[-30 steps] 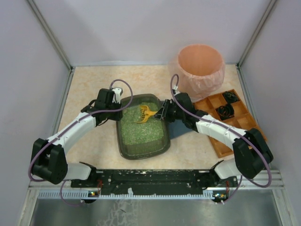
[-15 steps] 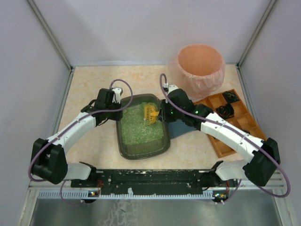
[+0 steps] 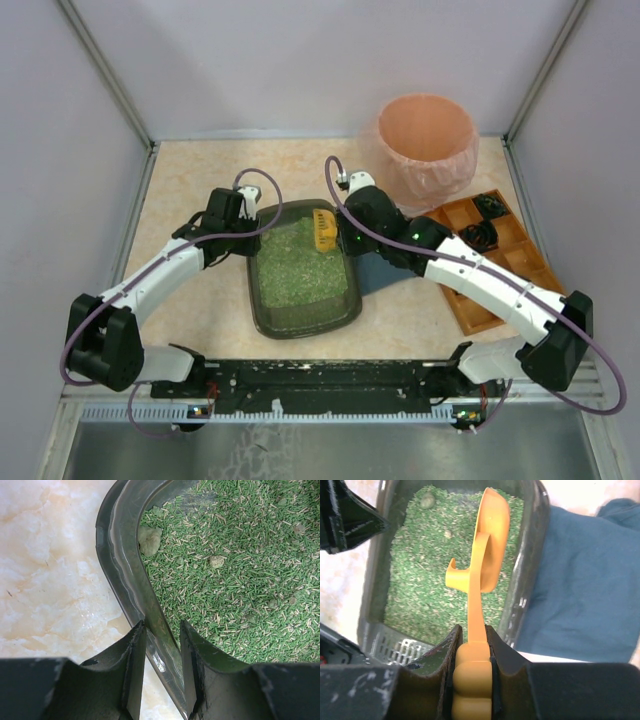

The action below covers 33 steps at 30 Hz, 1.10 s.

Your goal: Clean the litter box

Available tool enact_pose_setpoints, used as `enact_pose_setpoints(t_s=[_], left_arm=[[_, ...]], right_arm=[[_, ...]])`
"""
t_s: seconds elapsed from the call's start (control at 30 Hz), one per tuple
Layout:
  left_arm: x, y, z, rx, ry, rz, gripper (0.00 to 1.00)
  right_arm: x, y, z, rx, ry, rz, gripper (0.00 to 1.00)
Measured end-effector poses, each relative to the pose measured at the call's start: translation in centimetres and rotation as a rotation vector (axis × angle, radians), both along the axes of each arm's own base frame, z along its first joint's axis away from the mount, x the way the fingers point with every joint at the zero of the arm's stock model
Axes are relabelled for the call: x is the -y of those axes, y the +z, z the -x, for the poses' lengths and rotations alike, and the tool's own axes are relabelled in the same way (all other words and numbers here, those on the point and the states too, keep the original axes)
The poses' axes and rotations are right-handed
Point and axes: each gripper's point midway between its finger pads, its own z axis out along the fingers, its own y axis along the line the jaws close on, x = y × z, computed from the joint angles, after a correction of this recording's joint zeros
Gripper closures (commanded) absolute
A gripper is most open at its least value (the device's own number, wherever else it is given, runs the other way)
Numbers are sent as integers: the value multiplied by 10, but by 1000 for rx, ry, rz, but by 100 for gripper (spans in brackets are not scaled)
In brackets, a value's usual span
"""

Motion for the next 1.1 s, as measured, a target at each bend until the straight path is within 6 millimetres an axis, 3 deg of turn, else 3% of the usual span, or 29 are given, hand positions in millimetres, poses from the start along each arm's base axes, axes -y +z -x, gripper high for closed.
enact_pose_setpoints(t_s=[0.23,0.47,0.8,1.1], left_arm=[[0,0,0,1,1,-2,61],[0,0,0,1,1,-2,61],[0,0,0,1,1,-2,61],[0,0,0,1,1,-2,61]], right_arm=[[-29,-6,2,-92,-6,-124,100],[-60,-15,-8,-213,-74,-295,100],[-66,-46,-44,-394,-236,-461,100],[-83,-77,-49,-532,-235,-464,100]])
